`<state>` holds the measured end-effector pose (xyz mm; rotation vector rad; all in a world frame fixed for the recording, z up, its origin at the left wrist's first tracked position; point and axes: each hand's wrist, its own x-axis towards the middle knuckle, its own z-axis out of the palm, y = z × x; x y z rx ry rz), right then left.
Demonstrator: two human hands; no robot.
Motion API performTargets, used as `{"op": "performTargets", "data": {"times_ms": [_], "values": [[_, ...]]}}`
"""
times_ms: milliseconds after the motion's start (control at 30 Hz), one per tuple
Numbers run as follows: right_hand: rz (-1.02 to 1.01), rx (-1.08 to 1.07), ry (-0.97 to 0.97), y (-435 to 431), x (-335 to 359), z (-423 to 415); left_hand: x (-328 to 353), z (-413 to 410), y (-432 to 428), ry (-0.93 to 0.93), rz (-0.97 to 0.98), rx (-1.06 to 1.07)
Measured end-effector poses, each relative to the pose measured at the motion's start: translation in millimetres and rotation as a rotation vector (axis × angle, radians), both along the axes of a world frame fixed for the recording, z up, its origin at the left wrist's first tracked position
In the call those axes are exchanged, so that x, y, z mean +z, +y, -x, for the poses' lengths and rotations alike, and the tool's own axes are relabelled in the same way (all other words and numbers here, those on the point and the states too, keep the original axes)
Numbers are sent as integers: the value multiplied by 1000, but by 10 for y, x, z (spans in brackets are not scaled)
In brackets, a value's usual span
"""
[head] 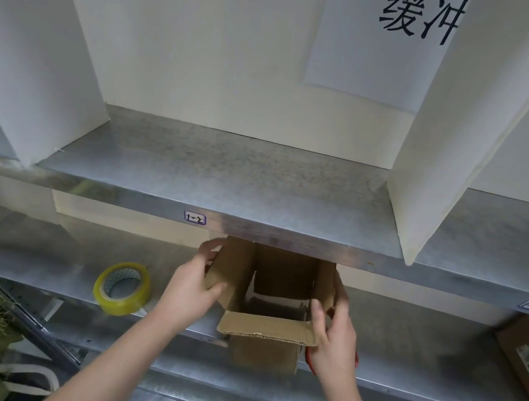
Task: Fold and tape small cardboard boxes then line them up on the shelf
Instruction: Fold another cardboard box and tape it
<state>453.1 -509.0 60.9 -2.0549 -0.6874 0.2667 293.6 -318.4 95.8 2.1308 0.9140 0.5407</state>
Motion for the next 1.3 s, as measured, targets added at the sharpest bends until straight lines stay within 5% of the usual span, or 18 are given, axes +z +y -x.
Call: {"op": "performTargets", "data": {"times_ms": [167,300,400,600,800,1000,1300], "values": [[-152,282,169,-71,-66,-31,45,-58,-45,80,241,-300],[-115,299,370,-114,-27,-93,-20,39,57,129,558,-221],[-161,337,530,-103,40,-47,-32,129,12,54,544,-335],[-137,356,407,-161,-50,141,-160,179,-80,-65,239,-248],[-130,224,313,-147,-32,152,-197,270,-78,49,86,-321],[-102,16,240,29,90,166,-268,143,-222,67,69,-222],[-18,265,105,-140,-65,202,-337,178,-238,-9,112,-208]]}}
